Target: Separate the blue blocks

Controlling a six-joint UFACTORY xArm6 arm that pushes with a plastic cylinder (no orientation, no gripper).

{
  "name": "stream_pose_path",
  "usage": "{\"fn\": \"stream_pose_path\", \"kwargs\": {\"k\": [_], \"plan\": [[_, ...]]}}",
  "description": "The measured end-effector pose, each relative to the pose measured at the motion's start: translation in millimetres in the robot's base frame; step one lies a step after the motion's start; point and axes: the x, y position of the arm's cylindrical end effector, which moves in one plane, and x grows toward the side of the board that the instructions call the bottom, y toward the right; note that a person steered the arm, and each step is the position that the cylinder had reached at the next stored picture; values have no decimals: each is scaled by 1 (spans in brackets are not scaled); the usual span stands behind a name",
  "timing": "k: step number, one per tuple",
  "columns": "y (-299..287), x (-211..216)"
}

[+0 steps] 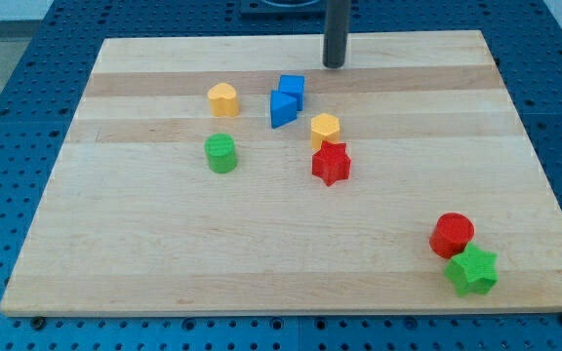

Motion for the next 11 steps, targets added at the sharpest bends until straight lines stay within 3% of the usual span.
{"fn": "stream_pose_path", "kwargs": {"k": [1,3,4,7,11], "plan": [[-66,1],[-88,11],[-77,19],[8,154],[15,158]]}}
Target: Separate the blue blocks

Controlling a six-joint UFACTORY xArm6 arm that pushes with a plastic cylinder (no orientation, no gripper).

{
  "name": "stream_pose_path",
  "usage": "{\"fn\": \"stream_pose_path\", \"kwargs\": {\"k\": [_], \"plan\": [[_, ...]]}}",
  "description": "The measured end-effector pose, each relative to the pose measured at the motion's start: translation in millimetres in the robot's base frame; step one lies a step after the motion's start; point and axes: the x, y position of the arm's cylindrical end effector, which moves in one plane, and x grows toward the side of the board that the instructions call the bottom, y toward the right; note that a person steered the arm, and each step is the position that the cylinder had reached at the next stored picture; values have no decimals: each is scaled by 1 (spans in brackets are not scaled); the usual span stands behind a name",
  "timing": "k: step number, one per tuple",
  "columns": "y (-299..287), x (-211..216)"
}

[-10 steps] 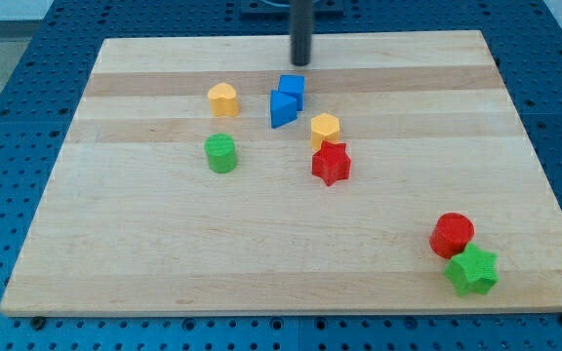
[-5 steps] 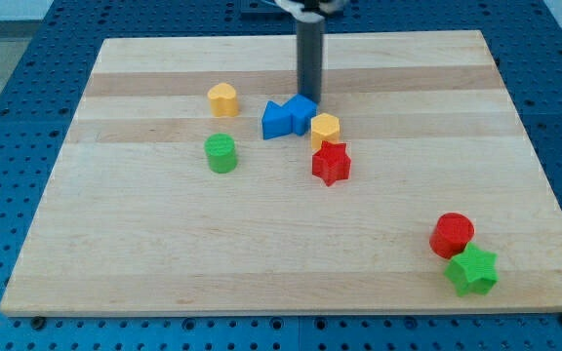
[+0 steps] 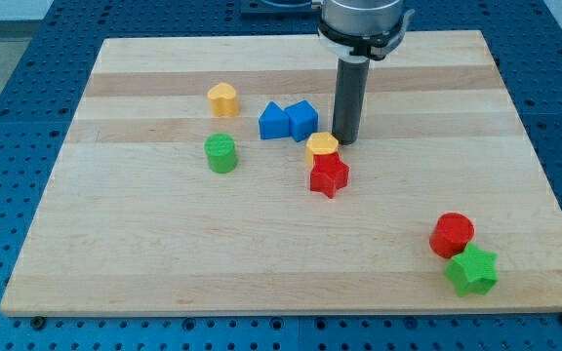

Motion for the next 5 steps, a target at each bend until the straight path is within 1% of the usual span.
{"fn": "stream_pose_path", "kwargs": {"k": [3,4,5], "plan": [[-39,3],[-49,16],[-71,26]]}}
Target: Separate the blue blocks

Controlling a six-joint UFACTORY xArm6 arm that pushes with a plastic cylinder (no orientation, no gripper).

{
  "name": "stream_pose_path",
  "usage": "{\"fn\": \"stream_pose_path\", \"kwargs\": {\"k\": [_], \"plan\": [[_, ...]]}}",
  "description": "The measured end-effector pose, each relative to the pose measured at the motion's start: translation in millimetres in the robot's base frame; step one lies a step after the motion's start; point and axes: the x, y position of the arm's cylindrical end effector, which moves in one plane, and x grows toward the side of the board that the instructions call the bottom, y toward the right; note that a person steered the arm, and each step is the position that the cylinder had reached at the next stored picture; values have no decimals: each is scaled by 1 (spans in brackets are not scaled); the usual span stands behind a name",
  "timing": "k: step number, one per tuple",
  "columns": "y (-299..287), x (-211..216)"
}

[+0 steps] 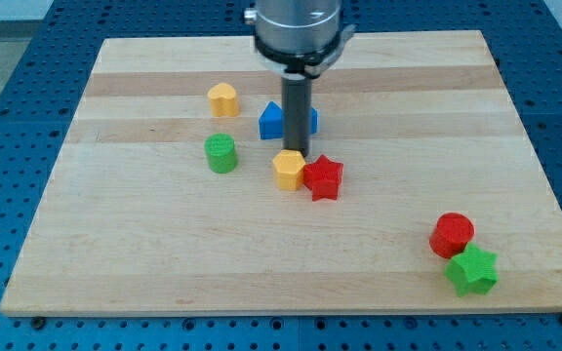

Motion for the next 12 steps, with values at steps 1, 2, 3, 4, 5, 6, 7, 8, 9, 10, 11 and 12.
{"fn": "stream_pose_path", "kwargs": {"k": [1,2,3,4,5,6,7,8,9,10,11,12], "plan": [[-10,6],[-13,2],[-16,-4],[-16,-28],[-16,-52],[-16,-72],[-16,-77],[-16,-77],[-16,-65],[-17,-54],[-17,-56],[-17,-81]]}}
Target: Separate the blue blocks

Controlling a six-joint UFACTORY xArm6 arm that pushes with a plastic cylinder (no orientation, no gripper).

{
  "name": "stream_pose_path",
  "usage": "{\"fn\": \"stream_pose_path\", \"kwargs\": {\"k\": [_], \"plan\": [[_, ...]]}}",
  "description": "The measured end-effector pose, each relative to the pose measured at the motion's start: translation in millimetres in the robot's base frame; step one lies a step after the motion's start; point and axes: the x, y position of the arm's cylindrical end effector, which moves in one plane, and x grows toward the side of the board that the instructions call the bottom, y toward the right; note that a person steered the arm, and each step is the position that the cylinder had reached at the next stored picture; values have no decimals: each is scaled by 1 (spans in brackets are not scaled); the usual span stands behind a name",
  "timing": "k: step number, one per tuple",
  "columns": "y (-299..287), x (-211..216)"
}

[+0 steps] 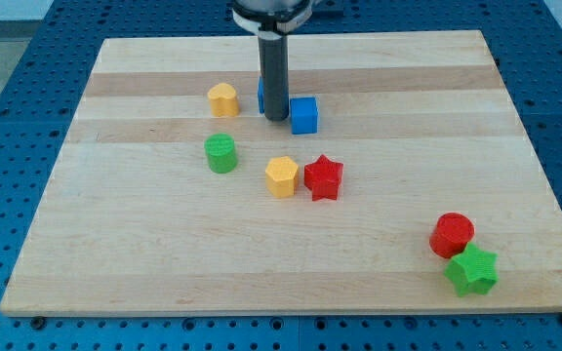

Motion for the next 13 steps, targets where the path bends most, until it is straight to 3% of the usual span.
{"fn": "stream_pose_path", "kwargs": {"k": [9,11,13], "plan": [[-19,-11],[-4,29],[35,30]]}}
